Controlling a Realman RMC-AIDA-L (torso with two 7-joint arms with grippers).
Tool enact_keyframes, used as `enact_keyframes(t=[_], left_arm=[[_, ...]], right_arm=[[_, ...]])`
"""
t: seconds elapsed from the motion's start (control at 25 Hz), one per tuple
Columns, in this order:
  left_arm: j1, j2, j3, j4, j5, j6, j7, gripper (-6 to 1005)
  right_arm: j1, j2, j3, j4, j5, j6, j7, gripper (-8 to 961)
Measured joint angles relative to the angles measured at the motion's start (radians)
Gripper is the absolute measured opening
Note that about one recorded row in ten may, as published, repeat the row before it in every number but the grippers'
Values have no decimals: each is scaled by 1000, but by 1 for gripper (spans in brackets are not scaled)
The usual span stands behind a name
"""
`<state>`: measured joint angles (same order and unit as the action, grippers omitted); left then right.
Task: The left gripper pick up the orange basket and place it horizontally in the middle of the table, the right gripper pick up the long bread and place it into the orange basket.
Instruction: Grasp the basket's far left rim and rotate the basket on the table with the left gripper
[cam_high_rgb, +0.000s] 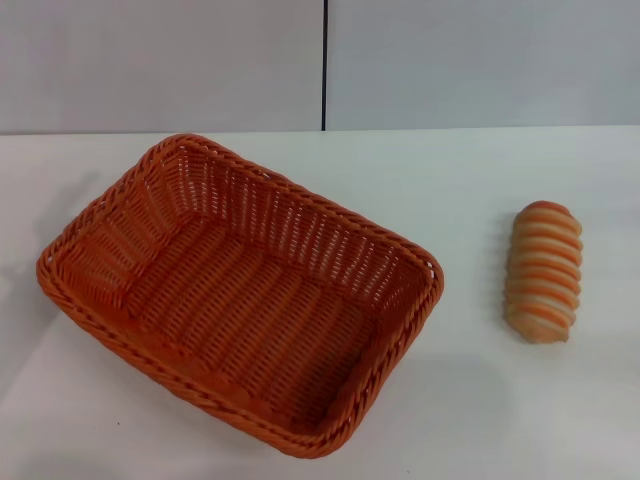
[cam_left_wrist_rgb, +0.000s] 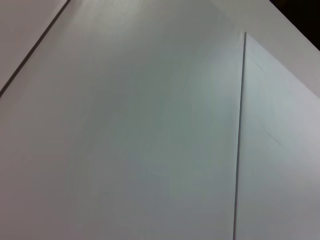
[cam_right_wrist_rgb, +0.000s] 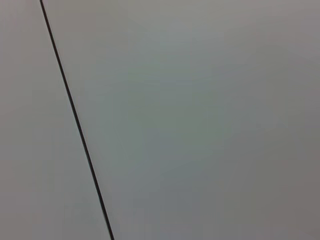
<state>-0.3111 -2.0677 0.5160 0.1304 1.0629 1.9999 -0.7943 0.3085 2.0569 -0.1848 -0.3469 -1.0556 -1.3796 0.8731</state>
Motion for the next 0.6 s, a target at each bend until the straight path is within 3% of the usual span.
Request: enact_keyframes(t=[0.6], left_arm=[[-16, 10, -4, 52, -2, -37, -60, 632]], right_arm=[[4, 6, 15, 11, 3, -1, -6, 627]])
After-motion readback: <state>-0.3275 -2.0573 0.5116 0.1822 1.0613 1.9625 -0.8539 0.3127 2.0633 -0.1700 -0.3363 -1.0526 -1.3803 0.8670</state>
